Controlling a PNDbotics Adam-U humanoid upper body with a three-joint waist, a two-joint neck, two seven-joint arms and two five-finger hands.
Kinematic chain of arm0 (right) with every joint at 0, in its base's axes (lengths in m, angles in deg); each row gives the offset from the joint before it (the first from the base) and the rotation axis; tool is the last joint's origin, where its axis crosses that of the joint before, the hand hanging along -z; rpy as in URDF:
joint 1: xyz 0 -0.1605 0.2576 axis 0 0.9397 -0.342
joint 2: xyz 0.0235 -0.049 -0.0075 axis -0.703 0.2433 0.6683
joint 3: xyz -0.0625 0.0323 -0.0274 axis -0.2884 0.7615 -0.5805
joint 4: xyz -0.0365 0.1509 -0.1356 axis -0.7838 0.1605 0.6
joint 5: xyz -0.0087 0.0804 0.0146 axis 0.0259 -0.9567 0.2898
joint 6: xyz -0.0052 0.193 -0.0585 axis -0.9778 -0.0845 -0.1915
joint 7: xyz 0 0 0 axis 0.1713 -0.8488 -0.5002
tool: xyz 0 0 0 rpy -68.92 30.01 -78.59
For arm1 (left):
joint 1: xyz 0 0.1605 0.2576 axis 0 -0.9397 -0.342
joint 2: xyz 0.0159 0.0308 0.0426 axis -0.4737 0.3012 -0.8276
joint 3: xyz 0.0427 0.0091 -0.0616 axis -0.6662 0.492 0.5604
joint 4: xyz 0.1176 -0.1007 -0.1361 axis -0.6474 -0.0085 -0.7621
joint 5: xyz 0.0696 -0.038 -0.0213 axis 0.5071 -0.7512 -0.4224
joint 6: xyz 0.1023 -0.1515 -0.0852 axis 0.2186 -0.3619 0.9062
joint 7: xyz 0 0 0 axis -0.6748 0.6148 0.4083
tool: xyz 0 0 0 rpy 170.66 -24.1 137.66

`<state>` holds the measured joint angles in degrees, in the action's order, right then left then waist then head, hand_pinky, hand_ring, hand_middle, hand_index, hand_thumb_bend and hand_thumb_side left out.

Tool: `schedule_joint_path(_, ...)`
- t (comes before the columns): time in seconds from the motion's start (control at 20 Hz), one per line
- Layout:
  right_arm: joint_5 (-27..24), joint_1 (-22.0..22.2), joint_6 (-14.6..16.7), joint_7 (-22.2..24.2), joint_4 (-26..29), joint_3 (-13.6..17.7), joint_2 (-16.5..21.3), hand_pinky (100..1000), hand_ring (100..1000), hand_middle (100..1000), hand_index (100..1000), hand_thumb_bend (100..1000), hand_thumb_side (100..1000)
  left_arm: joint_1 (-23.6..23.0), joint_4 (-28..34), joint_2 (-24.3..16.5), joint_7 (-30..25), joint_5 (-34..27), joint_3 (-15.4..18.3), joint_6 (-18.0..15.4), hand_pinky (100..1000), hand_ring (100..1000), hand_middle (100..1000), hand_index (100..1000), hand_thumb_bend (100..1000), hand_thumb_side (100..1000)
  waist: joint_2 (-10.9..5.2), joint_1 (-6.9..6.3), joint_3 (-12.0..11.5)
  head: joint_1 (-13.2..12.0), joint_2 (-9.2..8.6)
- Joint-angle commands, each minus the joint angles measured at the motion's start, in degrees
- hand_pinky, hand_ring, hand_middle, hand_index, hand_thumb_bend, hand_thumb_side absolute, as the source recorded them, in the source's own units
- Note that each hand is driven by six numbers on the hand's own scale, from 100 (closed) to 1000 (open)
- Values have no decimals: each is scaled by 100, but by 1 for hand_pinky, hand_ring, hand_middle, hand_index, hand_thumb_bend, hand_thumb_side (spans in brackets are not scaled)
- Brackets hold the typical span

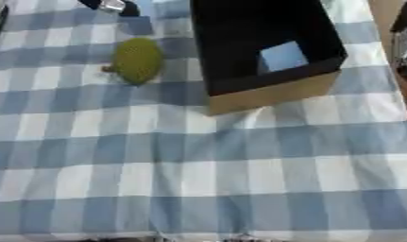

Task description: Pick up objects on the table and place them in the box.

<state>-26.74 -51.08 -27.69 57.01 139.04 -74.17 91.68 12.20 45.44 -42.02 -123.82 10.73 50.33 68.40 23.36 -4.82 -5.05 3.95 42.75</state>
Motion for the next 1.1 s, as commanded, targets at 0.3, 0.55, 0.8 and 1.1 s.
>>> schedule_joint_path(0.3, 11, 3, -19, -22, 83, 76, 134, 899, 987, 591, 899, 100, 470, -119, -400, -274, -358, 176, -106, -132, 893, 865, 783, 870, 673, 540, -169, 76, -25, -78, 41)
schedule_joint_path(0.55, 5, 4, -19, -16, 83, 68, 121, 899, 988, 590, 899, 100, 470, -170, -739, -242, -508, 384, -115, -247, 887, 863, 780, 866, 702, 541, -179, 85, -23, -106, 58)
schedule_joint_path(0.8, -1, 8, -24, -9, 83, 69, 93, 899, 990, 588, 899, 100, 470, -185, -1075, -139, -475, 555, -35, -306, 878, 856, 772, 859, 705, 542, -161, 89, 7, -140, 68)
schedule_joint_path(1.1, -20, -7, -29, 19, 83, 58, 55, 899, 993, 586, 899, 100, 470, -216, -1437, 50, -332, 682, 105, -288, 867, 848, 777, 867, 674, 561, -140, 87, 53, -175, 49)
